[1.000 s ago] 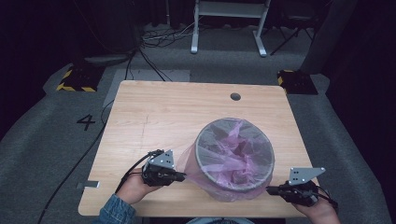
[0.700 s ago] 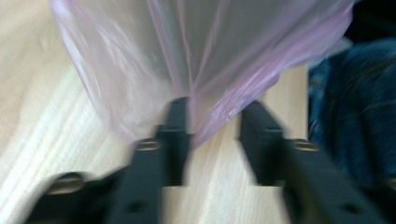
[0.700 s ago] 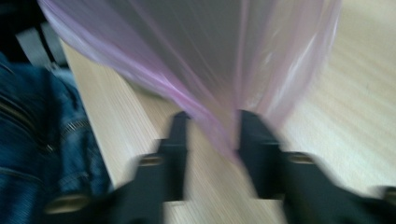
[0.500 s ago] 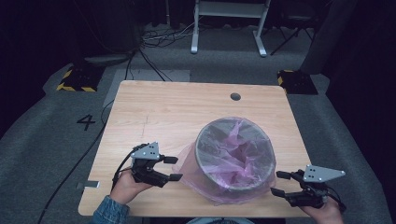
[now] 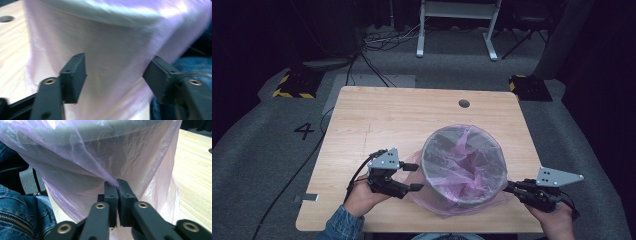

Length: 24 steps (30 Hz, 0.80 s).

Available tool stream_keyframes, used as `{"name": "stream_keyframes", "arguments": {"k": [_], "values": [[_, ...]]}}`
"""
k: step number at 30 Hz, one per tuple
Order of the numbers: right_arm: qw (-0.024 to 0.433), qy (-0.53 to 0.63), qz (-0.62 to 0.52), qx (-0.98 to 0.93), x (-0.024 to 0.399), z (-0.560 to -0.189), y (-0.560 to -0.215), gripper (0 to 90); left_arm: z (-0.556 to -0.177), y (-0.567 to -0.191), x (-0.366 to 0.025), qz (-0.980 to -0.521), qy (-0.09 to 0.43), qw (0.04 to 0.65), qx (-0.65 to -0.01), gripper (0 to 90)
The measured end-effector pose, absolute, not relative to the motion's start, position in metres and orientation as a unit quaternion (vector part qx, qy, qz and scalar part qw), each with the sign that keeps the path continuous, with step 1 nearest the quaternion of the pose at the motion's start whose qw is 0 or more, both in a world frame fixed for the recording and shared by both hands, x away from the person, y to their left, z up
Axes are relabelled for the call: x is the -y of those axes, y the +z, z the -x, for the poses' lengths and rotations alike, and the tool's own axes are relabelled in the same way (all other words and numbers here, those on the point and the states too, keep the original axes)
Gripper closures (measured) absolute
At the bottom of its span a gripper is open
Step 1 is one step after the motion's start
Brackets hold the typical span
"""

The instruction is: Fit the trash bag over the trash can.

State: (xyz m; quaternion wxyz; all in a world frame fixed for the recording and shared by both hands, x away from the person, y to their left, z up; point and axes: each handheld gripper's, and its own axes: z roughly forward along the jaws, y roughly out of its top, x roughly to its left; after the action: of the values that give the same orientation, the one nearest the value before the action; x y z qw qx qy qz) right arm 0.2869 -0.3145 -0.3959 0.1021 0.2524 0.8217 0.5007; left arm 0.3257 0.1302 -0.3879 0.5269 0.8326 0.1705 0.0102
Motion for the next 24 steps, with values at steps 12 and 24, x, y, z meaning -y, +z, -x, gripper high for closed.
{"name": "stream_keyframes", "arguments": {"k": [12,24], "values": [[0.085,0.467,-0.274,-0.836,0.311,-0.313,-0.410,90.0,-0.341,-0.407,-0.122,-0.864,0.031,0.456,-0.210,87.9],[0.049,0.398,-0.334,-0.853,0.325,-0.332,-0.457,90.0,-0.348,-0.443,-0.126,-0.891,0.019,0.387,-0.235,88.6]]}}
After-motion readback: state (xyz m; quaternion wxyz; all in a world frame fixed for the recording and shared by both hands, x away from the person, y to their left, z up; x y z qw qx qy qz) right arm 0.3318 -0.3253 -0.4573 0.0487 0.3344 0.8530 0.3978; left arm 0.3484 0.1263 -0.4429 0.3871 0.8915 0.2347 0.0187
